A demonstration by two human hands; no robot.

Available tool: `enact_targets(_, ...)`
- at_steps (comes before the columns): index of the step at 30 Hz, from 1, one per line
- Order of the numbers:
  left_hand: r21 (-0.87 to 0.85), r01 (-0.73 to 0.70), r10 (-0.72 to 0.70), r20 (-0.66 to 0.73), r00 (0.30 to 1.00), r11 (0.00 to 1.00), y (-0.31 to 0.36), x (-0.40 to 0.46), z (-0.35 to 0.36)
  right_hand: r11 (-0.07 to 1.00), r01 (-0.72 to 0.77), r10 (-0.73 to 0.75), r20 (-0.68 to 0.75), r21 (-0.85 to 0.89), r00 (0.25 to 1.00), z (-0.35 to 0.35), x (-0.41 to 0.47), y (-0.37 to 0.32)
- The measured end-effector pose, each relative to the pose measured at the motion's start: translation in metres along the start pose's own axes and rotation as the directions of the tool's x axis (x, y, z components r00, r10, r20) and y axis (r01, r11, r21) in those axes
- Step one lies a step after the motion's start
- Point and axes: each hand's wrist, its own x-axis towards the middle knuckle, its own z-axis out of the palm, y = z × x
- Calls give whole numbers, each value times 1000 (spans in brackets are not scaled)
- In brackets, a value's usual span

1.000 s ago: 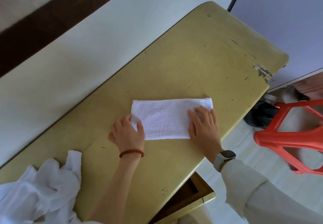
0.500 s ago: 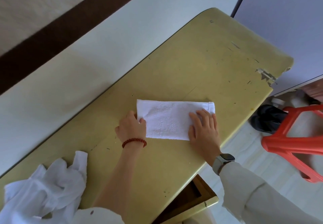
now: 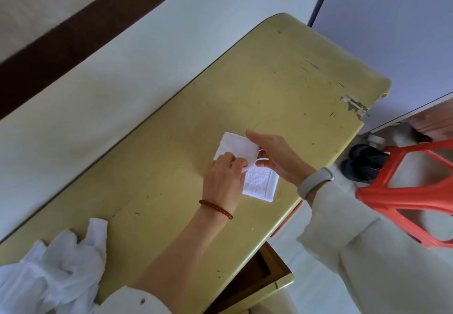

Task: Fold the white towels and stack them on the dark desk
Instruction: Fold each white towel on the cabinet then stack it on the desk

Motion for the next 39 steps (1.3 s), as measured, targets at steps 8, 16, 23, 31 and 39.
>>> enact_targets(8, -132, -14, 23, 70, 997, 991, 7, -26, 9, 984, 67, -78, -60, -164, 995, -25, 1, 0)
enact_targets(16, -230, -88, 89, -4, 996, 969, 32, -31, 17, 943, 157, -203, -133, -292, 970, -50, -3, 6)
enact_targets(23, -185, -131, 145, 63, 987, 974, 44, -41, 35, 889, 136, -248, -212, -437, 945, -62, -5, 26)
enact_targets(31, -128, -114, 127, 97, 987, 985, 38, -44, 35, 853, 192, -342, -241, -486, 908, -62, -5, 43)
enact_targets(39, -103, -121, 133, 123, 983, 987, 35, -43, 37, 742, 220, -441, -214, -634, 872, -62, -6, 48)
